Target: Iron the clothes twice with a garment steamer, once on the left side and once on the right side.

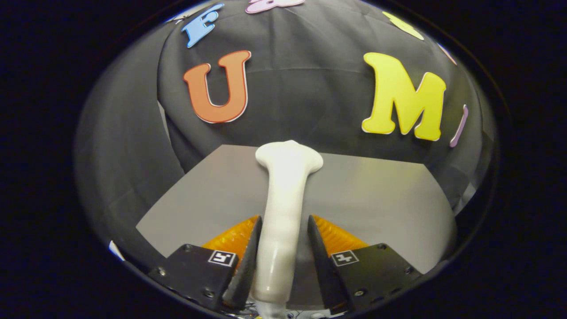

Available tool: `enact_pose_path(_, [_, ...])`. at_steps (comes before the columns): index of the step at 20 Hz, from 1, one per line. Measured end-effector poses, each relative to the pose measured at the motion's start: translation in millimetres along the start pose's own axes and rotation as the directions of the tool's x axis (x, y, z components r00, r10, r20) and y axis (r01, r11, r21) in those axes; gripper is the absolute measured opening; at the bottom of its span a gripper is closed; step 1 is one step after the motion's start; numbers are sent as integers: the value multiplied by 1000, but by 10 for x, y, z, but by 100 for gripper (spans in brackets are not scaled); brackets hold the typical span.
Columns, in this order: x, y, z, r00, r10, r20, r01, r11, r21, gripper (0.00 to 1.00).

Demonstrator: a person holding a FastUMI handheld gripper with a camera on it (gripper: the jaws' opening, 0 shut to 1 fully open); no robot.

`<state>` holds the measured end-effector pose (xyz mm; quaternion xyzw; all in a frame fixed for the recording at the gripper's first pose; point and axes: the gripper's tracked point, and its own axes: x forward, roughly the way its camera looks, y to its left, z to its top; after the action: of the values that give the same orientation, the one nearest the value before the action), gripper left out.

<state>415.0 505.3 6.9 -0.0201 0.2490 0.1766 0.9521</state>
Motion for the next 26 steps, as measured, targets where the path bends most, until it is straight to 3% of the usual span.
enact_pose_path(4, [-3, 31, -11, 999, 3, -34, -3, 1000, 26, 43])
enact_pose_path(6, [-26, 44, -20, 999, 33, -43, -31, 998, 47, 39])
enact_pose_path(18, [-597, -140, -129, 981, 187, 45, -192, 966, 173, 34])
enact_pose_path(26, [-1626, -409, 232, 943, 220, 249, -262, 953, 149, 33])
